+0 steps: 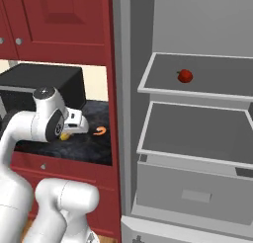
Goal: Open the fridge, remove the banana, bell pepper, and shrimp, and place them on any counter.
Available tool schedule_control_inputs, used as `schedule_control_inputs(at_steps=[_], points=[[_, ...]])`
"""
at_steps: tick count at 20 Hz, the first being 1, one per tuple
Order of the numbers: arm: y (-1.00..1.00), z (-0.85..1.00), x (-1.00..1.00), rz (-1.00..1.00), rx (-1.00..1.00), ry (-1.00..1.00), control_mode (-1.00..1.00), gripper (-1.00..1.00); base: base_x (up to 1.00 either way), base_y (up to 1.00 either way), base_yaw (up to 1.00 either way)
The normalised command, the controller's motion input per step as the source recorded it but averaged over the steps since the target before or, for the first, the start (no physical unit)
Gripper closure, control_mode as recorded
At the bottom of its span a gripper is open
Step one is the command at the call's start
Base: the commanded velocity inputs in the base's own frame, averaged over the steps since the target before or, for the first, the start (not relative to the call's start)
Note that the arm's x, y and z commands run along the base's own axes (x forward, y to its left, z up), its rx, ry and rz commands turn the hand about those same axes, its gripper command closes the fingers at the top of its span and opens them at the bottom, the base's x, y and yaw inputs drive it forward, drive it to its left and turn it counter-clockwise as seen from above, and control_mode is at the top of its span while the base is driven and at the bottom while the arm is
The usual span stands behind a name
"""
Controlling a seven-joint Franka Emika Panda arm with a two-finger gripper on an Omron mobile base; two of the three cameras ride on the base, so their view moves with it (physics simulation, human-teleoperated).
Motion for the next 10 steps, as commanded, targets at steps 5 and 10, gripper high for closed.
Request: schedule_control_inputs(at_steps=[5, 10], points=[[0.00, -0.54, 1.00, -0.01, 0.00, 0.13, -1.00, 1.00, 0.00, 0.00, 0.00], [0.00, -0.62, 0.95, -0.07, -0.01, 0.04, -1.00, 1.00, 0.00, 0.00, 0.00]])
